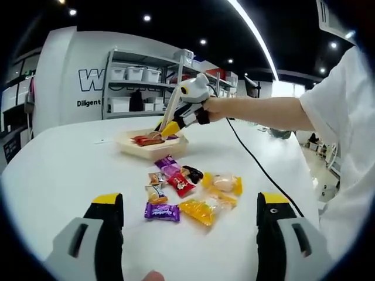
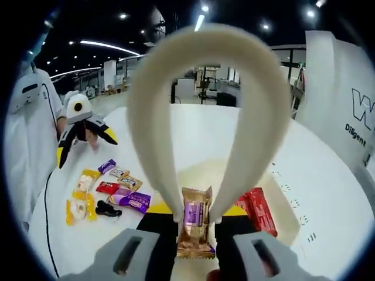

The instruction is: Place the target food into the container with the food tongs after gripping and lifting it, then release it inside without dropping or visibly crushing the food.

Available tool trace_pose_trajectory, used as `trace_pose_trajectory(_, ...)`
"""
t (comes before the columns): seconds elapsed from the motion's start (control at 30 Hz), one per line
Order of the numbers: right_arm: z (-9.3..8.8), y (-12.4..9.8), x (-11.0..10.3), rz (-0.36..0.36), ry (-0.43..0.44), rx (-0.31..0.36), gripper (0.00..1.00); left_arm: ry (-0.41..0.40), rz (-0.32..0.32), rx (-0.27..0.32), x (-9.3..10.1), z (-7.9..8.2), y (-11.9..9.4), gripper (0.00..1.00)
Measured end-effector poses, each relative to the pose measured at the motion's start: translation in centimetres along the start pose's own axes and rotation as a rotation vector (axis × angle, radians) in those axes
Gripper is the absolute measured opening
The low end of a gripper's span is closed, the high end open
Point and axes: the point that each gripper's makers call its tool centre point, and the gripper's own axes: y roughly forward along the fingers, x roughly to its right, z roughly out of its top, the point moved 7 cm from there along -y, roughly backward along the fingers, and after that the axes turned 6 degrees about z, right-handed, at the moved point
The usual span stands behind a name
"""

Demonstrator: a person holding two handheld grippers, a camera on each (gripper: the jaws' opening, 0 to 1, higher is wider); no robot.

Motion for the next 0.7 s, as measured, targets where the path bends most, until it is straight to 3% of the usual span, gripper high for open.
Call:
trace_pose_trajectory(0.37,-1.4,1.3,1.4,0.035,-0.027,-0.045,0.18,-0.001,0.007,-0.006,-0.1,-0.1,0.0,0.92)
trace_pose_trajectory(0.7,-1.5,1.9,1.9,0.051,-0.059,-0.069,0.19,0.002,0.013,-0.015,-0.3,-0.1,0.0,0.92)
